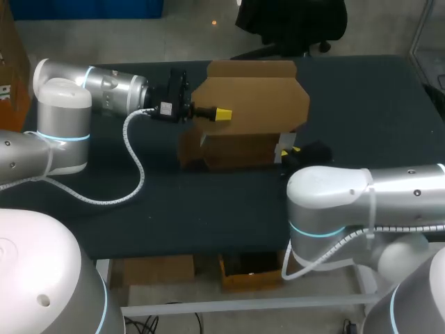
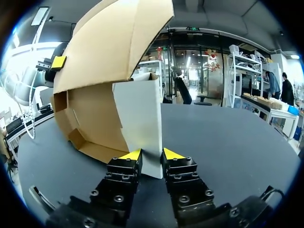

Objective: Assemble the packaging by folding the flat box into shape, placing the metal phone stand inside, and closing the box properly

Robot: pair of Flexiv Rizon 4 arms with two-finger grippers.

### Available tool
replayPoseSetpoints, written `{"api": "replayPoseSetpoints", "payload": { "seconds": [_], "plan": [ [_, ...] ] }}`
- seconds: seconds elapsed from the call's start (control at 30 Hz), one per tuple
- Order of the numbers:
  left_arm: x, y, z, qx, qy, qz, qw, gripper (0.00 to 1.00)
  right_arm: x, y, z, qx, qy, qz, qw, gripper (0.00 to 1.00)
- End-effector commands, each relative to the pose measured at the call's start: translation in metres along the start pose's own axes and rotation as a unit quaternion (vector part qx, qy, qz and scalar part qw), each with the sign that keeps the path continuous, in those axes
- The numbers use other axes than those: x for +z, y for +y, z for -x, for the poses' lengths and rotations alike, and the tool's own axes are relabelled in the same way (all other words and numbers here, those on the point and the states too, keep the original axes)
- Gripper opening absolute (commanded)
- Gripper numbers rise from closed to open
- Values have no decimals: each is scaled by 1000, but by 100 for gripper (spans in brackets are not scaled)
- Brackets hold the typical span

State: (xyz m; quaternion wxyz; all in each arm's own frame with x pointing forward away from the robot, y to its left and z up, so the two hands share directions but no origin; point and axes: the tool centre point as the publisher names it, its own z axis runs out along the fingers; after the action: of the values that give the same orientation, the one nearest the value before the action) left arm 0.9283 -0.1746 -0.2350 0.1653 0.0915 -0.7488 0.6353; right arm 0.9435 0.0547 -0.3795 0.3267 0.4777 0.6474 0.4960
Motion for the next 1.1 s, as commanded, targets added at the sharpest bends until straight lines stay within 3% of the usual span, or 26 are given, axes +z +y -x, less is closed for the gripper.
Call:
{"api": "replayPoseSetpoints", "payload": {
  "seconds": [0.03,0.27,0.43,1.1],
  "plan": [
    [1,4,1,-1,3,0,1000,0,5,1,-6,1,-35,5,999,25],
    [1,4,1,-1,3,0,1000,0,8,3,-7,1,-39,6,999,16],
    [1,4,1,-1,3,0,1000,0,9,3,-8,2,-41,7,999,0],
    [1,4,1,-1,3,0,1000,0,4,2,-10,3,-42,12,999,0]
  ]
}}
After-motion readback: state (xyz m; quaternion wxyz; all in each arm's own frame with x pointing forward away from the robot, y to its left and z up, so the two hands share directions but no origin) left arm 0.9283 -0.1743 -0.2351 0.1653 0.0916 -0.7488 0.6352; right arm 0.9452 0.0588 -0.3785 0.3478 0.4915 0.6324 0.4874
